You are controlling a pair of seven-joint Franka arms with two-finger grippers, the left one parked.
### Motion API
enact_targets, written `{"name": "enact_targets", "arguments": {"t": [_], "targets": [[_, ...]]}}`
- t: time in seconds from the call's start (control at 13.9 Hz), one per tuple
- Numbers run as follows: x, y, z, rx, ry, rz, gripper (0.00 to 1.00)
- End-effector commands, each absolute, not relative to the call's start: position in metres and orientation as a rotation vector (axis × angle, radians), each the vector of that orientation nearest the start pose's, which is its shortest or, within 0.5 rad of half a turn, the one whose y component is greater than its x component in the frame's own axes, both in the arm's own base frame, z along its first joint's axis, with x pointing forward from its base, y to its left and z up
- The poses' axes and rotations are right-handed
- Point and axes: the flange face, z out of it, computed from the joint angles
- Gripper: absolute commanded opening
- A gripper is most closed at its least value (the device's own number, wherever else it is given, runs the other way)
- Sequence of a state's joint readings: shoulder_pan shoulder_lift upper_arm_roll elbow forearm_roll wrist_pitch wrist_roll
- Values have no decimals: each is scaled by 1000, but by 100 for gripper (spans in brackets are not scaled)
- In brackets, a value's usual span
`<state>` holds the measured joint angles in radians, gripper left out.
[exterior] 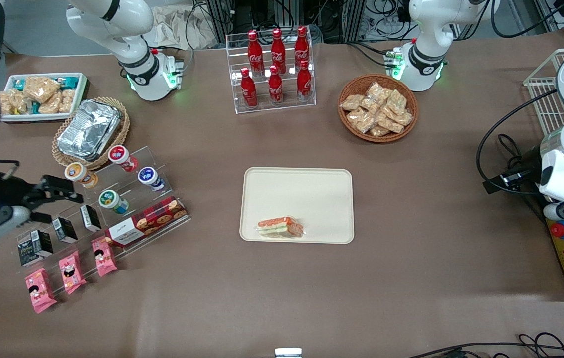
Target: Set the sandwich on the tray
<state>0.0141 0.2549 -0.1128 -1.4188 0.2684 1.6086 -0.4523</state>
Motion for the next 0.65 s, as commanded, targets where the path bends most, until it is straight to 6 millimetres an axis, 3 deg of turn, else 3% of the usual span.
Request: {"name": "enact_targets", "arguments": {"t": [0.0,0.29,0.58], "targets": [[616,-30,569,-2952,-273,43,98],[613,-27,563,-3051,-61,132,98],[613,-21,563,-3050,-28,136,98]]}}
